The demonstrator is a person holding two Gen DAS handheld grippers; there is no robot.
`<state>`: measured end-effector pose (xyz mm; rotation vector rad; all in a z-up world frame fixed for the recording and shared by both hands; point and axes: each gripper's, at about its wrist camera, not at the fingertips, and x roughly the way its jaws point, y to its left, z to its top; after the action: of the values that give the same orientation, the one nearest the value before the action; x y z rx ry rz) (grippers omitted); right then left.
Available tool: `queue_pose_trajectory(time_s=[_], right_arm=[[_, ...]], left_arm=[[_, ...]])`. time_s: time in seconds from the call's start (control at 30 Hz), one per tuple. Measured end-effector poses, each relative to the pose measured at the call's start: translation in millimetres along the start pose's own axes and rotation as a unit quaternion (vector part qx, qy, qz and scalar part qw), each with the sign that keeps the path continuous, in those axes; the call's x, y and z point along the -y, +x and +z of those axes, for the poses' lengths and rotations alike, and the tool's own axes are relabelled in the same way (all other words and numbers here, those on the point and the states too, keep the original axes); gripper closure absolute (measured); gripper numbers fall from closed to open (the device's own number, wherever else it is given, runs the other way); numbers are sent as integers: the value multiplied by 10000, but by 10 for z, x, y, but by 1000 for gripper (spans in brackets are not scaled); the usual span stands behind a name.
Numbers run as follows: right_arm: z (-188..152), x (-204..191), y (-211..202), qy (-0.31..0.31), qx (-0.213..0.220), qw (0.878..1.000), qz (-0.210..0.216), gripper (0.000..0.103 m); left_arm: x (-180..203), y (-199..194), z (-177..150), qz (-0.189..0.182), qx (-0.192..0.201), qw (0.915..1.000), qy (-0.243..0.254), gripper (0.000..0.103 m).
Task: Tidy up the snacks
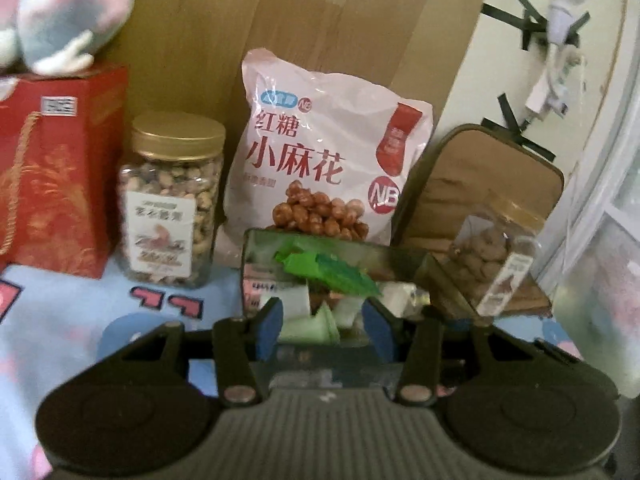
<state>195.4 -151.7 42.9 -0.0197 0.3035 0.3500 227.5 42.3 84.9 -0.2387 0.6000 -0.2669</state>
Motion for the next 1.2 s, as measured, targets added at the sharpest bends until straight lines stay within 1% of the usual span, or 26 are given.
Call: queue_pose_trajectory(time_s=[0.13, 0.2, 0.27, 0.4, 0.5, 0.57, 0.63, 0.7, 0.73, 0.77, 0.8, 0.83, 0.87, 0.93, 1.2], right_arm=[[-136, 62, -363, 379, 105, 9992, -121, 52], [-230, 91, -512, 613, 97, 9978, -216, 51], [-335, 109, -615, 849, -34, 9959, -297, 51], [-518, 89, -754, 1204, -293, 9915, -400, 51], [-563, 47, -845, 1326, -385, 9896, -402, 51], [-570, 4, -918, 1390, -402, 9889, -338, 49], [-560, -45, -992, 1405, -352, 9889, -324, 45], [-554, -91, -1065, 1440, -283, 9887, -316, 38], [-568, -106, -1106, 1466, -253, 9884, -311, 37], [-576, -120, -1142, 1492, -236, 9881, -305, 37], [-581, -132, -1167, 1518, -238, 9877, -299, 37], [-583, -138, -1187, 1548, -249, 9872, -286, 37], [-590, -144, -1207, 1583, -261, 9867, -266, 37], [-600, -150, -1239, 1645, -273, 9857, -242, 37], [-604, -166, -1312, 1749, -274, 9840, -191, 35]], left_arm=[[106, -247, -232, 290, 9, 9993, 214, 57], [172, -313, -349, 515, -68, 9982, 290, 57], [227, -353, -461, 730, -177, 9966, 345, 57], [280, -474, -687, 900, -276, 9951, 308, 55], [323, -569, -846, 1044, -287, 9934, 382, 53], [340, -636, -922, 1108, -279, 9926, 405, 47], [362, -705, -984, 1177, -242, 9918, 437, 45], [383, -775, -1039, 1236, -199, 9910, 466, 42], [394, -807, -1064, 1266, -180, 9906, 480, 40], [402, -833, -1087, 1305, -170, 9901, 498, 33], [409, -859, -1106, 1358, -154, 9893, 518, 22], [419, -887, -1125, 1390, -108, 9887, 547, 17], [435, -910, -1143, 1430, -67, 9880, 579, 10], [471, -953, -1179, 1547, -7, 9859, 636, 0], [560, -1016, -1232, 1642, -20, 9838, 720, 0]])
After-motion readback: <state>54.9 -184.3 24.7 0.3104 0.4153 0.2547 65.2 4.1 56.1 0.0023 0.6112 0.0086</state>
